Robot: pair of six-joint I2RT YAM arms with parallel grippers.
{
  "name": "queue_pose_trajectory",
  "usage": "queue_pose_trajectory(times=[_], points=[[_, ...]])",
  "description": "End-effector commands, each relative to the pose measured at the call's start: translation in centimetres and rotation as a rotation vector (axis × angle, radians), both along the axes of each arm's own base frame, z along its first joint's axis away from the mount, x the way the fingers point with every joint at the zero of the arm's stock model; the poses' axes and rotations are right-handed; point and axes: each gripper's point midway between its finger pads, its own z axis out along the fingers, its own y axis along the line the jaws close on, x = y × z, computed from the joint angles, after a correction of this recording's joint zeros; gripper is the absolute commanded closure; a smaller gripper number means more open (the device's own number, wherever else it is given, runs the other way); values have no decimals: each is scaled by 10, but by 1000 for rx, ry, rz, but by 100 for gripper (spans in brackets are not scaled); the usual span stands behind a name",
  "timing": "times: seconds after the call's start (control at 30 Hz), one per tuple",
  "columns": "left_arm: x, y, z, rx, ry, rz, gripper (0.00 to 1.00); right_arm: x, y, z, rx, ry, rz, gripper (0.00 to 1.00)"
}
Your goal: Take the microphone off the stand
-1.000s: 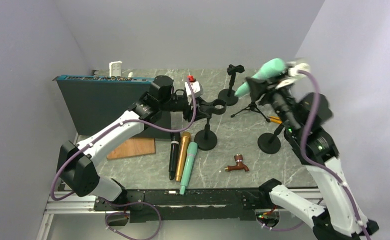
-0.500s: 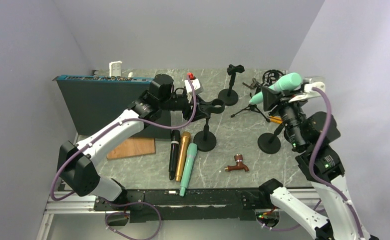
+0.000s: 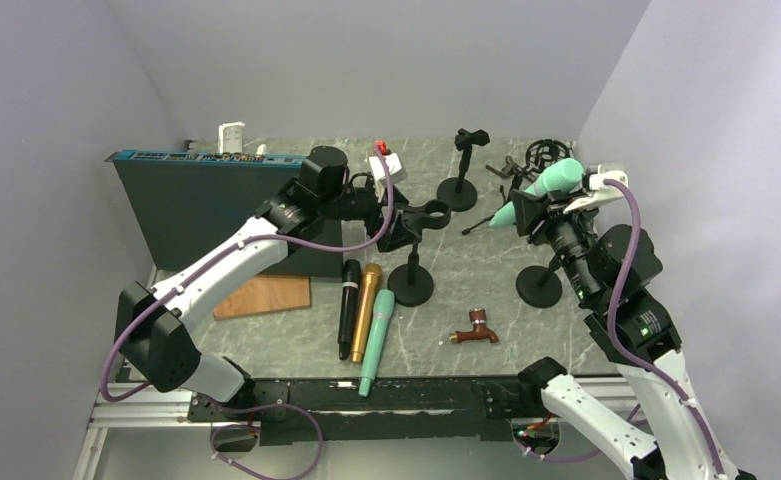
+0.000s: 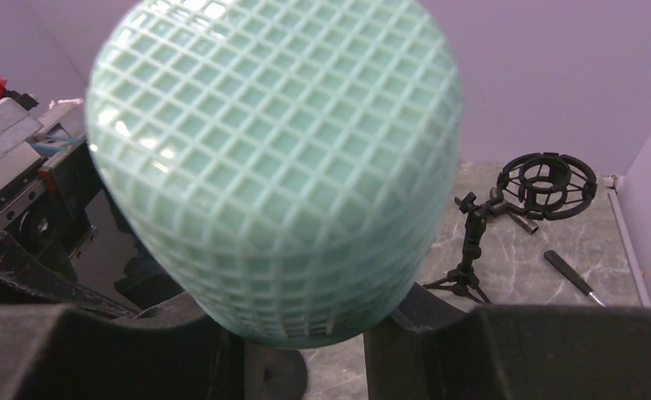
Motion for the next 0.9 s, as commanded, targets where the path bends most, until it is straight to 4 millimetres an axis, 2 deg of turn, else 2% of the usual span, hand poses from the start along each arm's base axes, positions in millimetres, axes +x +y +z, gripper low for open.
queue_pose_trajectory(times=[0.0, 0.2, 0.4, 0.5, 0.57, 0.67, 0.77, 0.87], points=[[-6, -1, 23, -47, -46, -22, 1, -7, 1, 17, 45, -52, 21, 100], [-9, 7, 38, -59, -95, 19, 1, -11, 3, 19, 58, -50, 38, 100], [-13, 20, 76, -95, -141, 80, 0, -11, 9, 14, 66, -25, 66, 100], [-7, 26, 93, -115, -137, 150, 1, -10, 12, 11, 72, -17, 76, 100], [0, 23, 94, -99, -91, 178, 3, -8, 14, 9, 79, -15, 82, 100], [7, 17, 96, -77, -63, 195, 13, -5, 17, 6, 82, -6, 90, 100], [10, 10, 98, -80, -73, 198, 15, -4, 20, 4, 85, 2, 96, 100], [11, 2, 89, -60, -82, 207, 16, -5, 18, 2, 81, 7, 91, 100]])
